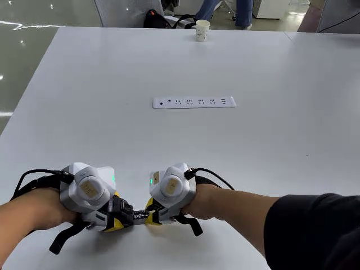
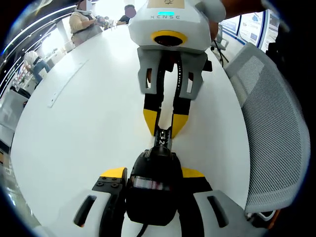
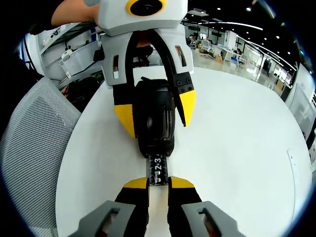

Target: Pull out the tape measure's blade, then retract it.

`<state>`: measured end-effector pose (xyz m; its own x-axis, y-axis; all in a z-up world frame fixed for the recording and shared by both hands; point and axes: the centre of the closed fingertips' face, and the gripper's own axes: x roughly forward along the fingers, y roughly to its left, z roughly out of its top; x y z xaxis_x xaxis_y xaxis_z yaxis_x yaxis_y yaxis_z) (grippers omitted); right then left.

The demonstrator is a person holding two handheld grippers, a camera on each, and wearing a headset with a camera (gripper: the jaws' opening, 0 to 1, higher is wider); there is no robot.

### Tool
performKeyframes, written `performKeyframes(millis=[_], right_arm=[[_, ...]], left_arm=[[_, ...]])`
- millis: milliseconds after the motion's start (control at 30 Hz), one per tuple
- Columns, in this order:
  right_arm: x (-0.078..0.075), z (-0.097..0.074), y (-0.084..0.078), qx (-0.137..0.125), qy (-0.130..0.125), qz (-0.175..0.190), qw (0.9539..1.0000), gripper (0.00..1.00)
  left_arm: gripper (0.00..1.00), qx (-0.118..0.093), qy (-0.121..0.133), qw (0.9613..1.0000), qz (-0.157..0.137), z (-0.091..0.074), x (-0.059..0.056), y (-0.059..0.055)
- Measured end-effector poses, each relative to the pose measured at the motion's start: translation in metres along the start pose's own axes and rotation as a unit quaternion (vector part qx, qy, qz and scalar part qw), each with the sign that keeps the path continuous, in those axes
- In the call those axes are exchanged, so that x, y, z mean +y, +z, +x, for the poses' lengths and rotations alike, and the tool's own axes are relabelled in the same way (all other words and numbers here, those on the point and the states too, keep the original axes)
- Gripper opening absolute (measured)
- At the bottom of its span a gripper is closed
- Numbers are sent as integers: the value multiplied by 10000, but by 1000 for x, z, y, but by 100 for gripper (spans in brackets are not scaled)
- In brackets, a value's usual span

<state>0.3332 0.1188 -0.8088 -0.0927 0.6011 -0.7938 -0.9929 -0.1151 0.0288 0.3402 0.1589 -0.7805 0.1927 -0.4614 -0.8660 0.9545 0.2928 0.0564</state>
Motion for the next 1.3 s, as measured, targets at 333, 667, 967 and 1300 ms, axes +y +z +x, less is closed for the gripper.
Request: performKeyframes(millis=[333,667,967,1300], right_arm=[[0,-5,-6,-37,-14,116,9999,10],[0,-9,-10,-6,-21,136,9999,10],[0,-13,-13,5,-39,143,9999,10],[-1,-16,-17,25,-48,142,9999,10]], left_arm=[[35,-22,22,10000,-10,0,1,0],[35,-17,35,10000,-27,0,1,0],[35,-10,39,10000,-22,1,1,1],[35,-8,35,10000,-24,1,2,1]])
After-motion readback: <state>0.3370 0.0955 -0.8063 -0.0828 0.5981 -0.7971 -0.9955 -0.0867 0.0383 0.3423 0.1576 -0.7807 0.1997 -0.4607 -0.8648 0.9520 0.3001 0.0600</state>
